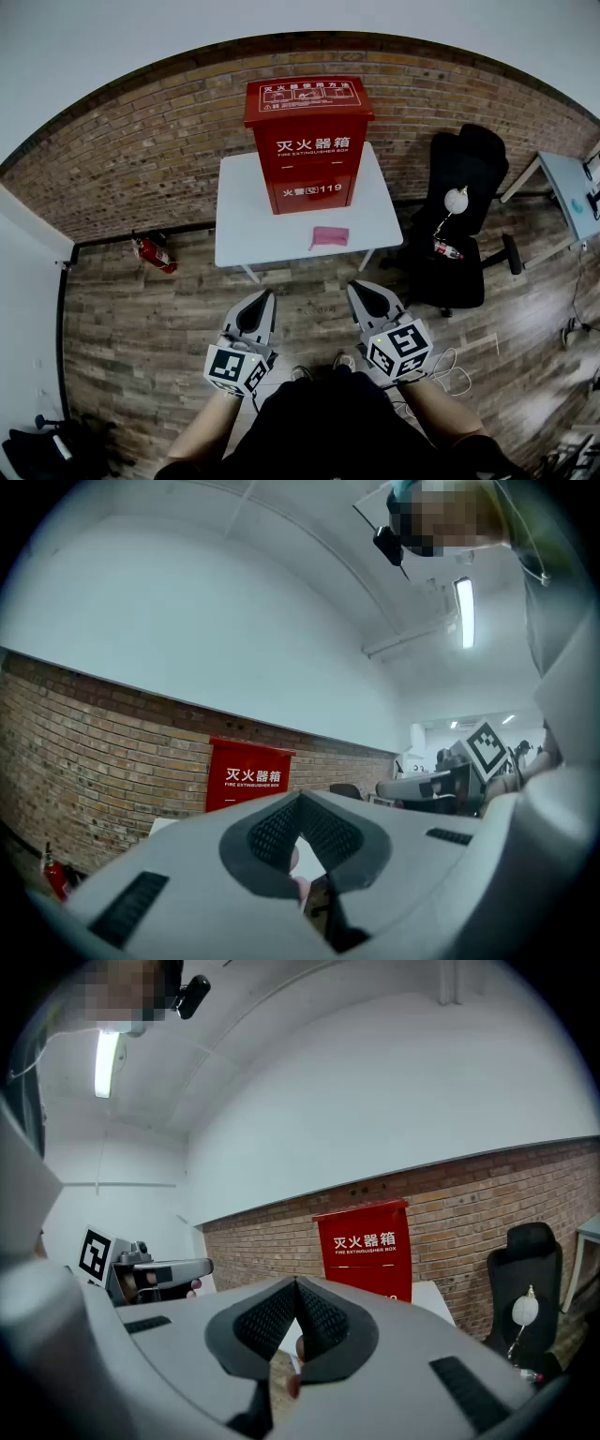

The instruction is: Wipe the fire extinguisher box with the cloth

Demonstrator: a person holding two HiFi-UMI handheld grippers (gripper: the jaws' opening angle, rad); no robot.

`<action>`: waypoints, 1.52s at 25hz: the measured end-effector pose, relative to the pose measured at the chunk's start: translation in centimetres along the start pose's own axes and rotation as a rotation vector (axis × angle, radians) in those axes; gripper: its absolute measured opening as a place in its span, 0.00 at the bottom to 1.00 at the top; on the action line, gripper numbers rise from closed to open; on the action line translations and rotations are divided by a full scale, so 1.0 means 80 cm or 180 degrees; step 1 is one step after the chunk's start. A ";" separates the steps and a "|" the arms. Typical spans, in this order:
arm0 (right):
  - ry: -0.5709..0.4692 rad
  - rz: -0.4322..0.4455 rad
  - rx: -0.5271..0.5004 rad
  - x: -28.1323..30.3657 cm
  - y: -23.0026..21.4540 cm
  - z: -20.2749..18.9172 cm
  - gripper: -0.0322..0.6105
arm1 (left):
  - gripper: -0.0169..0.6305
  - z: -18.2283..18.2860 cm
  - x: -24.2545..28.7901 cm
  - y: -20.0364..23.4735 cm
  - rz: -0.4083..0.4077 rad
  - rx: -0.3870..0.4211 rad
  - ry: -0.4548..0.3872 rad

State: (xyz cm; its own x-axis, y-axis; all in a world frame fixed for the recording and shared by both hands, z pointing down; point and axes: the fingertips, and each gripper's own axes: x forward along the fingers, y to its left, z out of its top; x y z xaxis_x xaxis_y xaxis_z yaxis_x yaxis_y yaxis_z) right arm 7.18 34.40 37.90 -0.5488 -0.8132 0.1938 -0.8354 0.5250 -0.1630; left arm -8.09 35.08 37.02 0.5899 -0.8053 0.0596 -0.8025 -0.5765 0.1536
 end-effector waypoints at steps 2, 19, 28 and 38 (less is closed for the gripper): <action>0.0018 -0.0006 0.0003 0.005 0.004 -0.003 0.08 | 0.05 -0.003 -0.001 0.005 -0.0004 -0.0030 0.0012; 0.0485 -0.0143 0.0070 0.061 -0.071 -0.071 0.08 | 0.05 -0.052 0.049 0.039 -0.0091 -0.0194 0.0249; 0.1160 0.0214 -0.0227 0.192 -0.226 -0.137 0.08 | 0.05 -0.076 0.150 0.081 0.0405 -0.0281 0.0403; 0.1941 0.0825 -0.0711 0.345 -0.319 -0.245 0.08 | 0.05 -0.117 0.215 0.133 0.1105 -0.0503 0.0492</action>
State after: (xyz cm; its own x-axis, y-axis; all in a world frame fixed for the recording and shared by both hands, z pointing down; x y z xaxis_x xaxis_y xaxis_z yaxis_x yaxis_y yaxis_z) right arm 12.77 3.49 66.36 -0.5960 -0.4029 0.6946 -0.6256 0.7753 -0.0871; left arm -5.64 16.43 48.88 0.3026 -0.9110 0.2802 -0.9397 -0.2361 0.2473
